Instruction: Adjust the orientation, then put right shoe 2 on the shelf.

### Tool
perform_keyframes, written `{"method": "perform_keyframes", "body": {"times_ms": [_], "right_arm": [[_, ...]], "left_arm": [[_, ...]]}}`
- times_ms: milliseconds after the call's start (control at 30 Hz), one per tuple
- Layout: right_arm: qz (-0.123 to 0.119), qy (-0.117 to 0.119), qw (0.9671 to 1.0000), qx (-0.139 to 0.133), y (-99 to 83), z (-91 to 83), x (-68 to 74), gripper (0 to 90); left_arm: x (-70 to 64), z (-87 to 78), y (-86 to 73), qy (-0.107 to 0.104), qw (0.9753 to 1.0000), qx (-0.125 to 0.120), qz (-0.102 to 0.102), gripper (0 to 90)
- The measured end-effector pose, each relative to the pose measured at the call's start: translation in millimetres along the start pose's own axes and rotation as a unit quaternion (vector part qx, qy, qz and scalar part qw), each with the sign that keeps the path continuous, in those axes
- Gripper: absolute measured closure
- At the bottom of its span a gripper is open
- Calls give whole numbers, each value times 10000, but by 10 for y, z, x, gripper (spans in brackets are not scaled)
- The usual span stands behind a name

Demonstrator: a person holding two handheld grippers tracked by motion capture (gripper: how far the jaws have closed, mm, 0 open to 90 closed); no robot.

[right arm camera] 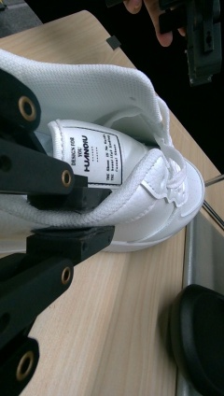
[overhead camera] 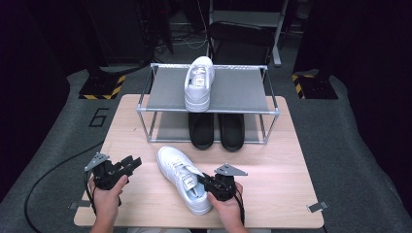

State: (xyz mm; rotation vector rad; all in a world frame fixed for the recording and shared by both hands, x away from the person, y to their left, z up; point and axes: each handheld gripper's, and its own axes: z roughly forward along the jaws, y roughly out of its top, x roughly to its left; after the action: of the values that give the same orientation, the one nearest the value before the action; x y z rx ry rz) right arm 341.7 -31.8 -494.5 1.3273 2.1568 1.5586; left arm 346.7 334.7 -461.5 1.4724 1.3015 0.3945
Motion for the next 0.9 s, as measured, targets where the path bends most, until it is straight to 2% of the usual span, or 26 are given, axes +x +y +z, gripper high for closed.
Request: {"method": "perform_keyframes", "body": {"times_ms": [67,100,367,433,500,767,900], "right_arm": [[25,-1,10000,-4,1,-13,-1,811],[34,1,10000,-9,1,-15,-5,811],[101,68,9999,-57,1,-49,13,810],[91,75,9999,-81,10,-60,15,811],[79,77,9999,-132,23,-68,14,811],[90,82,9997,-225,76,-108,30,810],[3,94,9996,-274,92,-128,48,810]], "left_arm": [[3,-1,6,3,10000,-27,-2,527],[13,-6,10,10,10000,-14,60,527],[13,2,15,-9,10000,10,54,527],[2,12,16,-5,10000,-5,-18,527],[15,9,26,-8,10000,10,57,526],[12,-17,31,-7,10000,-44,49,527],[12,-30,21,7,10000,-31,46,528]]}}
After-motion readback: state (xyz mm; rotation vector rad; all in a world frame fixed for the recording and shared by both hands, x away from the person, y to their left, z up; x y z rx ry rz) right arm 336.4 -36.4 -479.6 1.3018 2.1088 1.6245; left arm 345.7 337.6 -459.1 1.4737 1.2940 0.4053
